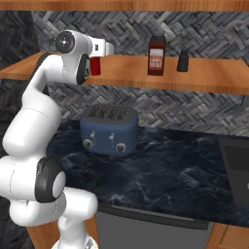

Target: Collect the paprika, ketchup, and shaker from the cabinet and place them next to the stove.

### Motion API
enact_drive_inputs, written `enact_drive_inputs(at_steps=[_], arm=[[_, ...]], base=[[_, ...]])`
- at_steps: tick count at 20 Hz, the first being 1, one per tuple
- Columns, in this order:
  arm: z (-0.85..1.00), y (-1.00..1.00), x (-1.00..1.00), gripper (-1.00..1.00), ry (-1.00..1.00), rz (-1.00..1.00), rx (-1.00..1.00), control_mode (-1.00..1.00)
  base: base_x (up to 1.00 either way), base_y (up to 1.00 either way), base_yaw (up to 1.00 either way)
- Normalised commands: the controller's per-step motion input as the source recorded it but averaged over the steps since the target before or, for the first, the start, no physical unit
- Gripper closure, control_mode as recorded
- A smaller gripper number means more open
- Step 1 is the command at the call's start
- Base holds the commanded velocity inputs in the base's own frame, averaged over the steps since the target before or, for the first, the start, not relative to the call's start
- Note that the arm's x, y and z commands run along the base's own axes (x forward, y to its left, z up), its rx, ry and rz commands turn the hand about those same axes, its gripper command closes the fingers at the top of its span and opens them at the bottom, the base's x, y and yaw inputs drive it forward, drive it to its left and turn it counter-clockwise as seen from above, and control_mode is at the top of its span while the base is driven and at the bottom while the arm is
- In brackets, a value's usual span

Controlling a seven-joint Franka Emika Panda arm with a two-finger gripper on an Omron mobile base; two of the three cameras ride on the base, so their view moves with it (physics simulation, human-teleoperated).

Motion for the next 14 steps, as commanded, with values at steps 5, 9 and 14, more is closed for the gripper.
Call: enact_drive_inputs(at_steps=[5, 9, 14], arm=[[0.0, 0.0, -0.01, 1.0, 0.0, 0.0, 0.0, -1.0], [0.0, -0.07, -0.56, 1.0, -0.03, 0.0, 0.0, -1.0], [0.0, -0.13, -0.98, 1.0, -0.07, 0.0, 0.0, -1.0]], base=[[0.0, 0.0, 0.0], [0.0, 0.0, 0.0], [0.0, 0.0, 0.0]])
